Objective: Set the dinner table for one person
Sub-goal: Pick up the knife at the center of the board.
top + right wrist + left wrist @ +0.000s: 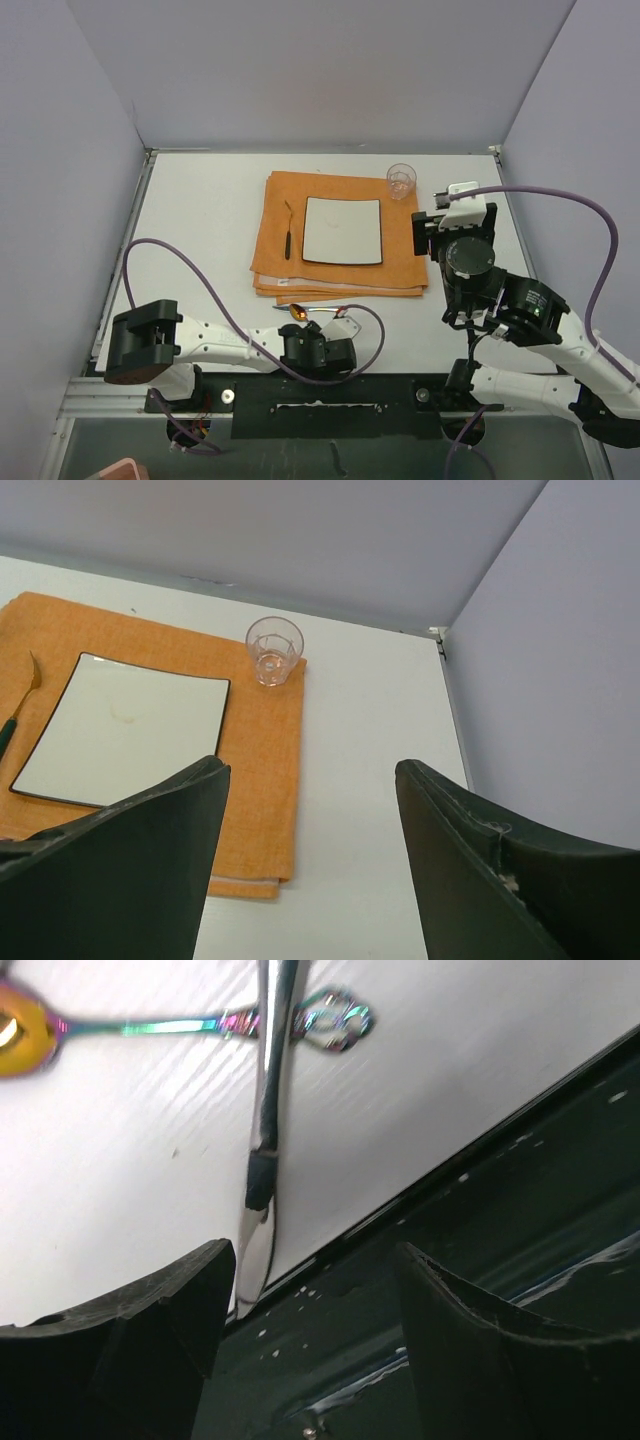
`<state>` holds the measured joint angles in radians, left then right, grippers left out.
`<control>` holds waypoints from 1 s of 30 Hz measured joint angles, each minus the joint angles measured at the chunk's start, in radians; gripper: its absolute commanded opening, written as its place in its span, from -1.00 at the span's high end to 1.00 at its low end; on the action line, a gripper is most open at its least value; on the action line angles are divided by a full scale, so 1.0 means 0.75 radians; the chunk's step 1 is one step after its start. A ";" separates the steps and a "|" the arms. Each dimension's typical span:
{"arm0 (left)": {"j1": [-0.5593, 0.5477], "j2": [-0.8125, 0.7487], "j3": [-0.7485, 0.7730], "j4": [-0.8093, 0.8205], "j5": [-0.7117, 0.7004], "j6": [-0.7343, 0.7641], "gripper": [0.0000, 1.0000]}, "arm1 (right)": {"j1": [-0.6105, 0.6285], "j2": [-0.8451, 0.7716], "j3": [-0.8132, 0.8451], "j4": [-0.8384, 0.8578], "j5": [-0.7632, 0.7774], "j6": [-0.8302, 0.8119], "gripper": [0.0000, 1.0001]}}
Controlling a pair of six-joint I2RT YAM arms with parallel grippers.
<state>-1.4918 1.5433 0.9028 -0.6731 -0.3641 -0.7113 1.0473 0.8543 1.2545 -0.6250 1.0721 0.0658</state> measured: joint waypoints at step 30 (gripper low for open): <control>0.197 0.055 -0.056 0.293 0.010 0.208 -0.25 | -0.002 -0.008 0.001 -0.213 -0.024 0.188 -0.16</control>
<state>-1.3437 1.5848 0.8608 -0.4530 -0.3569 -0.5552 1.0458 0.8482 1.2549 -0.7845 1.0542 0.2070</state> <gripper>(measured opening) 0.628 0.589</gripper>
